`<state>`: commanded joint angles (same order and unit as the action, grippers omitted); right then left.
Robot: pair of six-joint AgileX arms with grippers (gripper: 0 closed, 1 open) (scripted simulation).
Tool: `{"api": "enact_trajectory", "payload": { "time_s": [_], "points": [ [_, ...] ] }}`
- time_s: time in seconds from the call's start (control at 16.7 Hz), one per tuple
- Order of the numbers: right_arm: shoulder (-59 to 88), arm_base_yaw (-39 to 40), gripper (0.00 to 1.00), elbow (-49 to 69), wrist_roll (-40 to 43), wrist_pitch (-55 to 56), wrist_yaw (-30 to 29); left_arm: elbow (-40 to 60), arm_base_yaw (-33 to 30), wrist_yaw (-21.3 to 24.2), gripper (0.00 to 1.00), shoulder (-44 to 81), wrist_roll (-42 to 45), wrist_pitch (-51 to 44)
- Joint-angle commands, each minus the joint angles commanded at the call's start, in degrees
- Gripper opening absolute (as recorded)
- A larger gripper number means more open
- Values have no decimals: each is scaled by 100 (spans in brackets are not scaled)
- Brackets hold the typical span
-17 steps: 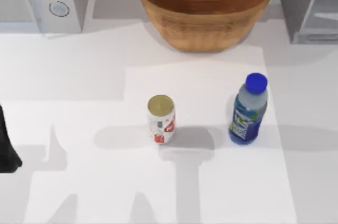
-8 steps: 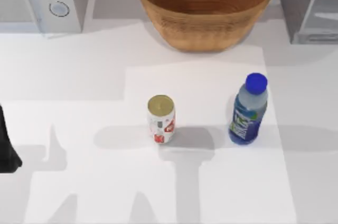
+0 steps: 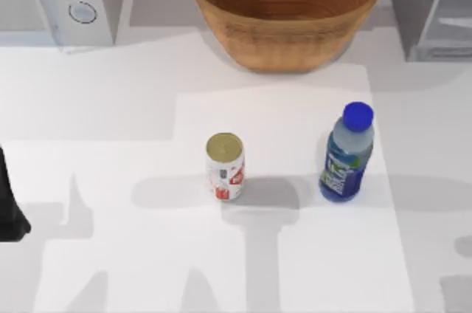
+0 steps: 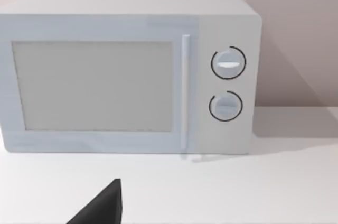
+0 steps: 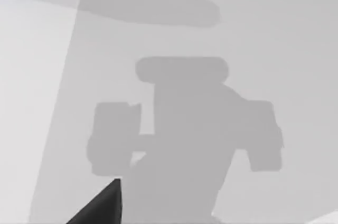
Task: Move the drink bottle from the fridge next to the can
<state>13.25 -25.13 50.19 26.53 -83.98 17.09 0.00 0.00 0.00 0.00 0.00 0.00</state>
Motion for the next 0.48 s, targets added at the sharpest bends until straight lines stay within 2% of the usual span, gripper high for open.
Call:
{"api": "enact_trajectory", "payload": {
  "time_s": [0.48],
  "points": [
    [5233, -4887, 100, 1577, 5044, -101, 2259, 0, 0, 0, 100, 0, 0, 0]
  ]
}}
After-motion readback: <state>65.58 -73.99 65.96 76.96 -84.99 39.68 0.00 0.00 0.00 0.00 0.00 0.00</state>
